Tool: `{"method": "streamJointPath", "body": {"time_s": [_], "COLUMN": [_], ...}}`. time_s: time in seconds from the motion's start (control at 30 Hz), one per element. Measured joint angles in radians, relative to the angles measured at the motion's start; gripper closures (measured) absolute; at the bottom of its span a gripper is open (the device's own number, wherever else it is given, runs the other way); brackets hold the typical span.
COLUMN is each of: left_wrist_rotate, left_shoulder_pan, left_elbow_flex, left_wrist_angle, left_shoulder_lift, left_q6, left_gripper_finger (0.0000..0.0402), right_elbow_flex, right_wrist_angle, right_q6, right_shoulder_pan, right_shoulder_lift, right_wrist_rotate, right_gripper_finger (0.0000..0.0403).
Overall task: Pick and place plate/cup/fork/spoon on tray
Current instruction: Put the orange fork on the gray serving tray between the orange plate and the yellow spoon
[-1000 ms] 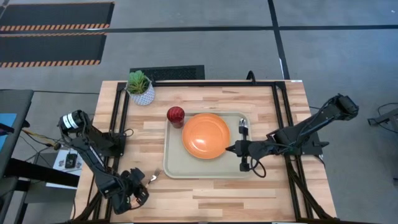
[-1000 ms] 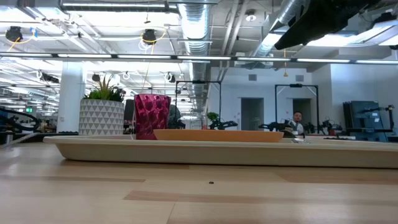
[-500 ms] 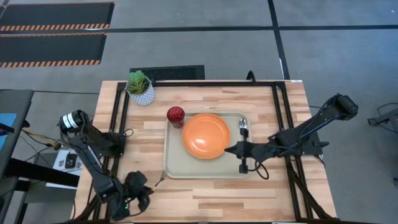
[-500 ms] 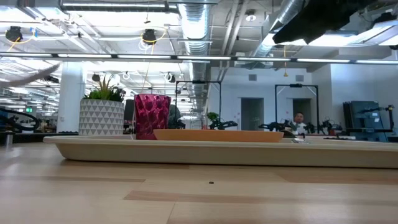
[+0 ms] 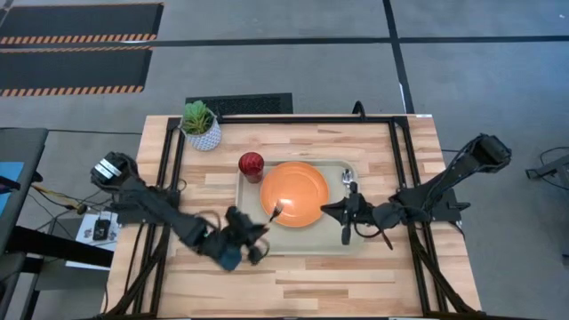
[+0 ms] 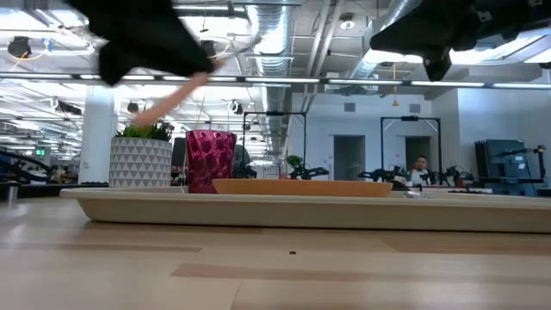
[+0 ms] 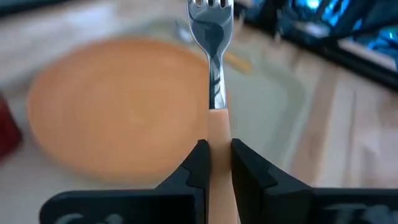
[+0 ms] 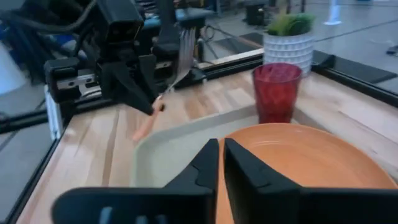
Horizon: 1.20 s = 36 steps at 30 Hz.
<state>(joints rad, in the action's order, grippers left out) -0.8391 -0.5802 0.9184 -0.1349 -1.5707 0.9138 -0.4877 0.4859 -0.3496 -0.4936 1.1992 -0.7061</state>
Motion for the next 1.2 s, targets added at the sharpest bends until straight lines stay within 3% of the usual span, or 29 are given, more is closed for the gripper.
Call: {"method": "streamJointPath", "body": {"time_s": [0.27, 0.5, 0.7, 0.93, 1.2], "left_wrist_rotate": [0.027, 0.067, 0.075, 0.044, 0.042], "left_shoulder_pan": [0.175, 0.229, 0.236, 0.241, 0.241], "left_elbow_flex": [0.0, 0.0, 0.001, 0.001, 0.001], "left_wrist_angle": [0.355, 0.531, 0.555, 0.572, 0.578], "left_shoulder_lift": [0.0, -0.001, -0.002, -0.002, -0.002], "left_q6": [-0.356, -0.494, -0.518, -0.539, -0.553], "left_gripper_finger": [0.0378, 0.0378, 0.0378, 0.0378, 0.0378], "right_elbow_flex": [0.0, 0.0, -0.029, -0.176, -0.27], "right_wrist_angle": [0.085, 0.177, 0.258, 0.29, 0.341], "right_q6": [-0.024, -0.02, 0.007, 0.063, 0.069], "right_shoulder_pan": [-0.008, 0.041, 0.086, 0.106, 0.156], "right_shoulder_lift": [0.0, 0.0, 0.059, 0.229, 0.318], "right_wrist_rotate": [-0.078, -0.054, 0.005, -0.026, -0.002], "right_gripper_finger": [0.0278, 0.0215, 0.0213, 0.0222, 0.0225]}}
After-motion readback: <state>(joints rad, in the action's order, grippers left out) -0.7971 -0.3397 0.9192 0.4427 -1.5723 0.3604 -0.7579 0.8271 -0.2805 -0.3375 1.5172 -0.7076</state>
